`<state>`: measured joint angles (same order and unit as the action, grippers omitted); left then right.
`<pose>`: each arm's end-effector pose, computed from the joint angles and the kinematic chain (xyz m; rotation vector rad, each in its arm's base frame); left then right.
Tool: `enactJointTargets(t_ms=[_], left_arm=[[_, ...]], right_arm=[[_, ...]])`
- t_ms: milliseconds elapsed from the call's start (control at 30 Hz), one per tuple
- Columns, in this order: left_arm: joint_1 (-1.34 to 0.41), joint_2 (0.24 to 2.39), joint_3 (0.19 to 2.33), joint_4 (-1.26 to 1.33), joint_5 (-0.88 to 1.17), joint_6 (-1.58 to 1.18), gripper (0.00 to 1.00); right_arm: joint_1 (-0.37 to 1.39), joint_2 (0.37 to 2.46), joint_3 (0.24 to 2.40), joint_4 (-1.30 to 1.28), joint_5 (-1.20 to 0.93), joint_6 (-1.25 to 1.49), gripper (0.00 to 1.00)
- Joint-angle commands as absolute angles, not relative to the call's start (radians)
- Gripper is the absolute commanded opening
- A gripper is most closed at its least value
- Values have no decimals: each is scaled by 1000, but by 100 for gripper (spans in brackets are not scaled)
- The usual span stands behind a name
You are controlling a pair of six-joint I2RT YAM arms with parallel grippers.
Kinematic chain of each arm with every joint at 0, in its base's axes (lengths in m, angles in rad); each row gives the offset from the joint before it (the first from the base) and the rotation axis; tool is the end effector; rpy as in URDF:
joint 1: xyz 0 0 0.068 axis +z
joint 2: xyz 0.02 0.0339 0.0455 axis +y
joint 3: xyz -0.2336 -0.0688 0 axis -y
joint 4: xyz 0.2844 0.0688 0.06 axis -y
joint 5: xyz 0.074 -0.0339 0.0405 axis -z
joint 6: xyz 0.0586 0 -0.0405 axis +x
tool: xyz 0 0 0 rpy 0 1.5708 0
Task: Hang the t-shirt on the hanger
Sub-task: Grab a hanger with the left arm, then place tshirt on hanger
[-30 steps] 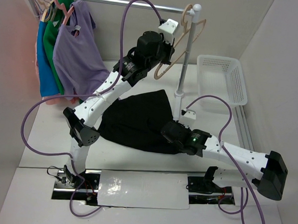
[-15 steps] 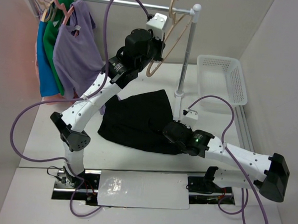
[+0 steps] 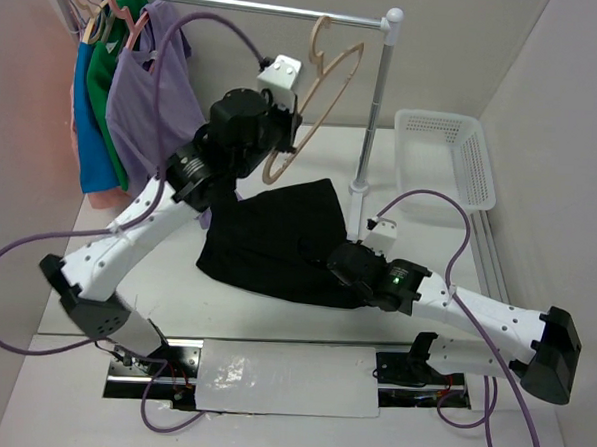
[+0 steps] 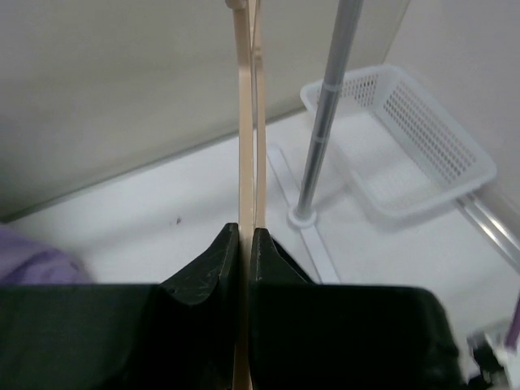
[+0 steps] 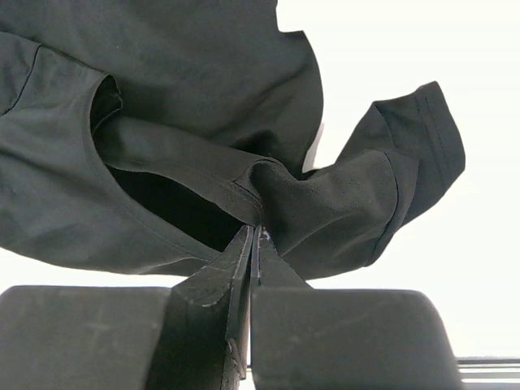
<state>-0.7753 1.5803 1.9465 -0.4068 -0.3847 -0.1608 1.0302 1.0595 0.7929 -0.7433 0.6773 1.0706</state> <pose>0.2971 -0.2604 0.4997 0.1983 1.6120 -0.4141 0.1650 0.2036 0.1988 0.2780 2.2805 0.1709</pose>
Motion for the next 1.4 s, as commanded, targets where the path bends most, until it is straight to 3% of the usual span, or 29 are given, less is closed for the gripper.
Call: enactJointTargets(t_ms=[0,200,400,633,1100,1367], left_arm=[[-787,1397,1819,-444,-411,-178,0],[-805,1091,1423,-617,-318,-271,0],[-805,861,1159,-649,12,-264,0],[-805,796,1127,-673,185,-186,0],[-805,727,1187,-833,71,-175,0],[-805,661,1125,-747,187,-166,0]], right_arm=[[1031,1052,842,-762,723,1049,0],[979,1098,865,-710,701,944,0],[891,1069,832,-571,562,789,0],[838,994,811,-560,494,732,0],[663,1003,792,-538,324,612,0],[586,1068,828,-485,202,522,0]])
